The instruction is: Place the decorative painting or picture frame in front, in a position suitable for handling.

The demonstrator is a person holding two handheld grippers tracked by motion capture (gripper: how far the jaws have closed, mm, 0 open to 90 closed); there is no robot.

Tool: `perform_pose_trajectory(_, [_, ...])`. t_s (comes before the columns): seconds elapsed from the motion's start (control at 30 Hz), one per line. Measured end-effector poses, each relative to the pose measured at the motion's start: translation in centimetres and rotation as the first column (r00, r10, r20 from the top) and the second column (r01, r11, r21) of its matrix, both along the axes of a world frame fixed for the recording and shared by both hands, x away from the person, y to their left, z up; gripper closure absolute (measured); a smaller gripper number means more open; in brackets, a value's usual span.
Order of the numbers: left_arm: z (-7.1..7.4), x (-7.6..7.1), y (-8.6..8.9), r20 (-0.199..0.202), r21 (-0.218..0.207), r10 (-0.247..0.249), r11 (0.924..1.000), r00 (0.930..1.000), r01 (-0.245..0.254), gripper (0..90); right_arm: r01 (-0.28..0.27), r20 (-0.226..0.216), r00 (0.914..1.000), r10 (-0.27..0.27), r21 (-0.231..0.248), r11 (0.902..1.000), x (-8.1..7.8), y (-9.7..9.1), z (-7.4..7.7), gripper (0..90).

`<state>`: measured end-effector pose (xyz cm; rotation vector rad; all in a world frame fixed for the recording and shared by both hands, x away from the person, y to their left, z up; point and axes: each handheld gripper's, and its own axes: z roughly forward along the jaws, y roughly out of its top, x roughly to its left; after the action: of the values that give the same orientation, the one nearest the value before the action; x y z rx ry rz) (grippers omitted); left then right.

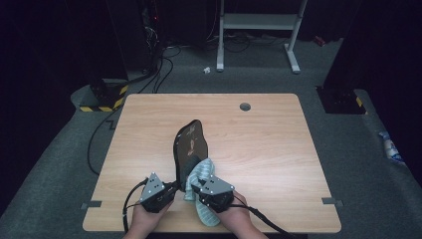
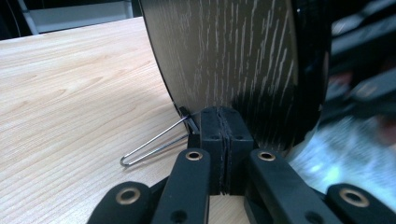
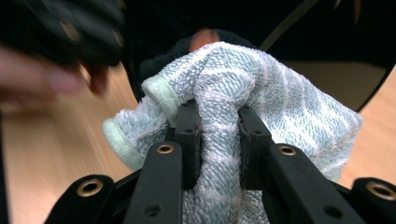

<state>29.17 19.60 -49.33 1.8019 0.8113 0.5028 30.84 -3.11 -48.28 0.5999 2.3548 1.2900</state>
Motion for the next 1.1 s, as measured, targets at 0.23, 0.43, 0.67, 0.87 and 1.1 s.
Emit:
perform_pose_trajectory(0.23, [-0.1, 0.0, -0.1, -0.005, 0.003, -0.002, 1.0, 1.0, 0.002, 88.7, 0.048, -0.072, 0.9959, -0.054, -0.082, 0.9955, 1.4, -0.6, -3.0, 73.3])
perform_pose_trajectory(0.43, [-0.2, 0.1, -0.1, -0.007, 0.006, -0.005, 1.0, 1.0, 0.005, 88.7, 0.049, -0.1, 0.9938, -0.05, -0.01, 0.9988, 1.3, -1.0, -2.4, 73.2])
perform_pose_trajectory(0.67, [-0.2, 0.1, -0.3, -0.007, 0.011, -0.012, 0.9999, 0.9999, 0.012, 88.7, 0.022, -0.038, 0.9991, -0.019, 0.076, 0.9969, -0.1, -1.1, 0.9, 73.2])
perform_pose_trajectory(0.87, [-0.3, 0.1, -0.2, -0.005, 0.017, -0.02, 0.9997, 0.9998, 0.02, 89.3, -0.008, 0.047, 0.9989, 0.003, 0.115, 0.9933, -1.0, -0.5, 3.8, 73.2])
perform_pose_trajectory(1.1, [-0.3, 0.1, -0.2, -0.007, 0.014, -0.024, 0.9996, 0.9997, 0.025, 89.6, -0.016, 0.059, 0.9982, 0.012, 0.073, 0.9972, -0.8, 0.2, 3.5, 73.3])
